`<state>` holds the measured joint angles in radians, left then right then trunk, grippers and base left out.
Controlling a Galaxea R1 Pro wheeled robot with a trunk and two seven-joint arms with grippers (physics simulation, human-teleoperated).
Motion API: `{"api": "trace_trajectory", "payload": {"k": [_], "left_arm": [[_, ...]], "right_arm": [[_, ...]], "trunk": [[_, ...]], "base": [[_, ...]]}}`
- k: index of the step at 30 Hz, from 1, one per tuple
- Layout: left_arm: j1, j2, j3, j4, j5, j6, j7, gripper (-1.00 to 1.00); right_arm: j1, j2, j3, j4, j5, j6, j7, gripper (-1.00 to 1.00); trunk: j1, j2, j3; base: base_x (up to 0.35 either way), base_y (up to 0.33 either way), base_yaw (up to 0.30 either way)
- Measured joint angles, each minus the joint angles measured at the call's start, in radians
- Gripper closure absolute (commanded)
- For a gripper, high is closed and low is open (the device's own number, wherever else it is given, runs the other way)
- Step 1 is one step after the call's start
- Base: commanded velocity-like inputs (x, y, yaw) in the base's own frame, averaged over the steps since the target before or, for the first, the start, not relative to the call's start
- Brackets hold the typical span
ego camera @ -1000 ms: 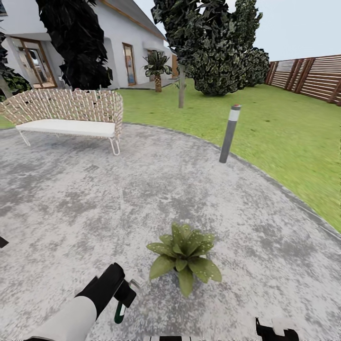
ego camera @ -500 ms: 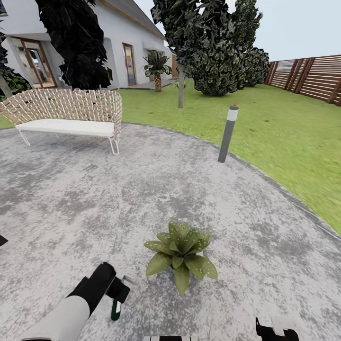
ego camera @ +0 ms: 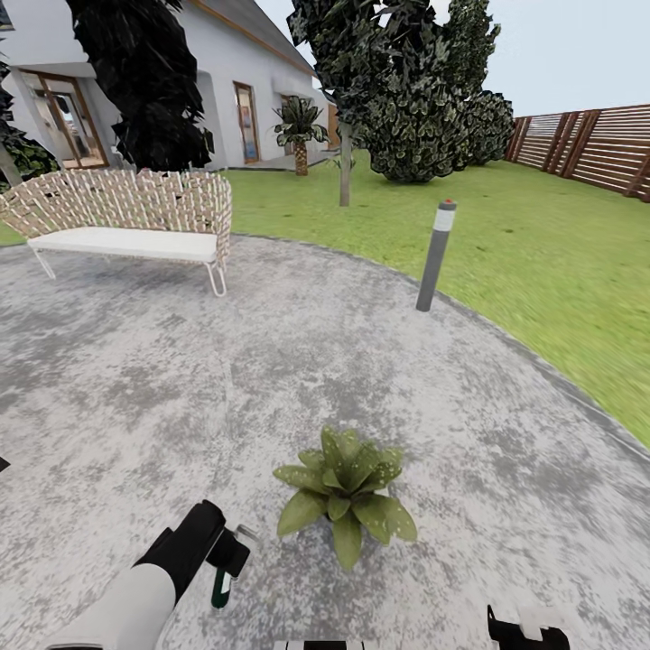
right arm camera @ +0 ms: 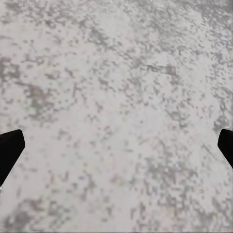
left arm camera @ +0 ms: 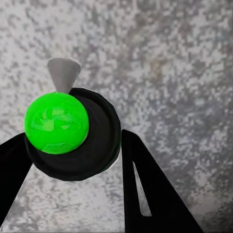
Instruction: Pick up the pesticide atomizer in the garden and spray insectifuge to fully cover both potted plants in the garden.
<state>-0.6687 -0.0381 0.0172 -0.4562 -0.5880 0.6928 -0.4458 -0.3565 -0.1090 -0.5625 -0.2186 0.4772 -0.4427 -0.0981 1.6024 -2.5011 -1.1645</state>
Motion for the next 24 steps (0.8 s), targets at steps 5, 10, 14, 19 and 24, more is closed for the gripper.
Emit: {"api": "trace_trajectory", "payload": {"k": [5, 10, 14, 19, 24], "left_arm": [[0.0, -0.003, -0.001, 0.011, 0.001, -0.001, -0.002, 1.0], [-0.012, -0.007, -0.002, 0.002, 0.0, 0.009, -0.011, 1.0], [-0.026, -0.018, -0.026, -0.001, -0.001, 0.04, -0.014, 1.0], [-0.041, -0.018, -0.101, -0.004, -0.001, 0.132, -0.042, 1.0], [-0.029, 0.028, -0.125, 0.002, -0.013, 0.128, -0.063, 1.0]], "right_arm": [[0.0, 0.0, 0.0, -0.001, 0.0, 0.0, 0.0, -1.0], [0.0, 0.0, 0.0, -0.001, 0.0, 0.0, 0.0, -1.0], [0.0, 0.0, 0.0, -0.001, 0.0, 0.0, 0.0, -1.0], [0.0, 0.0, 0.0, -0.001, 0.0, 0.0, 0.0, -1.0], [0.0, 0.0, 0.0, -0.001, 0.0, 0.0, 0.0, -1.0]], "trunk": [[0.001, 0.0, 0.0], [0.001, 0.0, 0.0], [0.001, 0.0, 0.0], [0.001, 0.0, 0.0], [0.001, 0.0, 0.0]], "base": [[0.05, 0.0, 0.0], [0.002, 0.0, 0.0], [0.0, 0.0, 0.0], [0.0, 0.0, 0.0], [0.0, 0.0, 0.0]]}}
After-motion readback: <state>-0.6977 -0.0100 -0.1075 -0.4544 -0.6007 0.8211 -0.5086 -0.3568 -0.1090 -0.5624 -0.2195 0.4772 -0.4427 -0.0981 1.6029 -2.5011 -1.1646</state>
